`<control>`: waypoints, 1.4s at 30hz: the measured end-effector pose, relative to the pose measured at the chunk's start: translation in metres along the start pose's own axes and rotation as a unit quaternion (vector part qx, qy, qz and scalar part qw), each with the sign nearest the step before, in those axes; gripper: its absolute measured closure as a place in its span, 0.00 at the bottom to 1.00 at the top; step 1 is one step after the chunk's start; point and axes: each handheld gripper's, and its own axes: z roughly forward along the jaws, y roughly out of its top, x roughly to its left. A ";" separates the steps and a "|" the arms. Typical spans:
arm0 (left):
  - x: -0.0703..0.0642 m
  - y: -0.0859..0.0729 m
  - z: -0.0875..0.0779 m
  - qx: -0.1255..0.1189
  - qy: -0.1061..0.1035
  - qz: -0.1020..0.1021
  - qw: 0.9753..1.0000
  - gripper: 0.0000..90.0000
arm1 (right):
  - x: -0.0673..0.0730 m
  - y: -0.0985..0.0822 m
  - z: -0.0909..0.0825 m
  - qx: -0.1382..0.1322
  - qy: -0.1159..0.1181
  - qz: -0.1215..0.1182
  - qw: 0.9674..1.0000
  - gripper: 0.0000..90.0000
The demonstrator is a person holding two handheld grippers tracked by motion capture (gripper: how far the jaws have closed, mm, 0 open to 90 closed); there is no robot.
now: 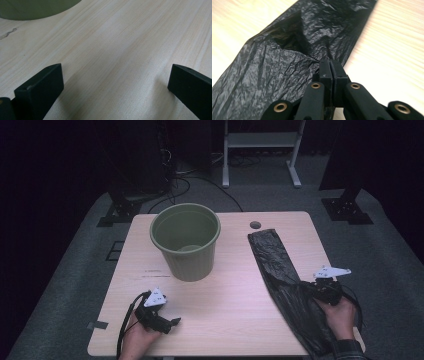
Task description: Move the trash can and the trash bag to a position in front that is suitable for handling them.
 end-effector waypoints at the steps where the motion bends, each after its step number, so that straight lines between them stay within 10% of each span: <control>1: 0.000 0.000 0.000 0.000 0.000 0.000 1.000 0.00 | -0.004 -0.003 -0.002 0.001 -0.008 0.004 1.000 0.98; 6: 0.000 0.000 0.000 0.000 0.000 0.000 1.000 0.00 | -0.013 -0.009 -0.005 0.001 -0.021 0.016 1.000 0.97; 20: 0.004 0.000 -0.003 -0.007 -0.001 -0.021 1.000 0.00 | 0.006 -0.002 -0.019 -0.038 -0.007 0.033 0.999 0.16; 42: 0.017 0.051 -0.056 -0.065 -0.024 -0.033 0.997 0.00 | 0.022 -0.015 0.002 -0.021 0.025 0.020 0.999 0.11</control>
